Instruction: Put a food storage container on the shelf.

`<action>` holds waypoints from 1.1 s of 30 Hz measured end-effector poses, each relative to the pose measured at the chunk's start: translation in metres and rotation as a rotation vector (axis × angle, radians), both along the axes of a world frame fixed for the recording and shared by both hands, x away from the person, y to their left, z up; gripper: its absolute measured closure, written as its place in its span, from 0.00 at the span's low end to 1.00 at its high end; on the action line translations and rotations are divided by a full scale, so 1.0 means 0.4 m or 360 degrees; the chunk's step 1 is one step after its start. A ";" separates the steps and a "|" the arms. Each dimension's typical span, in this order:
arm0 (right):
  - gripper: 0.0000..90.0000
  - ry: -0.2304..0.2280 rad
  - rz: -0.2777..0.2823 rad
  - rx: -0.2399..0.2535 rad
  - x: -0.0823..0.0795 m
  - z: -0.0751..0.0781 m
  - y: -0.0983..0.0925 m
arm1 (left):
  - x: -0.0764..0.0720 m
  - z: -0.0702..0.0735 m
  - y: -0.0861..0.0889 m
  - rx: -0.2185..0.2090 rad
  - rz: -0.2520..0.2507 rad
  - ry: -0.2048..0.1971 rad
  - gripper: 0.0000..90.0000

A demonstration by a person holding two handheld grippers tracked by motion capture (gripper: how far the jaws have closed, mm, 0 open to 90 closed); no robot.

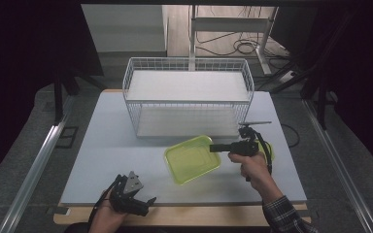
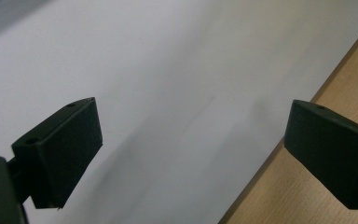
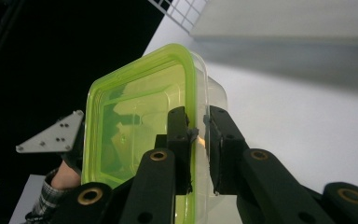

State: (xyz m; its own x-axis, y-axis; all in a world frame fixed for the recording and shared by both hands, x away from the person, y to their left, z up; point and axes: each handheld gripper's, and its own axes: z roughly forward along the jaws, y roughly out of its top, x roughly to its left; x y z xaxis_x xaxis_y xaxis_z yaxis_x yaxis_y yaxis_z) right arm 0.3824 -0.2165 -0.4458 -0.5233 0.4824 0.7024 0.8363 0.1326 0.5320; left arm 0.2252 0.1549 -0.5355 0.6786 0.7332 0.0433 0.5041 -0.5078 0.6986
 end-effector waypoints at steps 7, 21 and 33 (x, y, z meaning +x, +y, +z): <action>0.89 -0.0050 -0.0022 0.0033 0.010 0.039 0.004 | 0.003 0.003 0.009 -0.0059 0.0016 0.0011 0.03; 0.89 -0.0120 -0.0092 0.0103 0.042 0.129 0.003 | 0.005 0.000 0.009 -0.0047 0.0023 0.0010 0.02; 0.89 -0.0165 -0.0146 0.0156 0.084 0.214 0.014 | 0.006 -0.001 0.010 -0.0055 0.0029 0.0004 0.01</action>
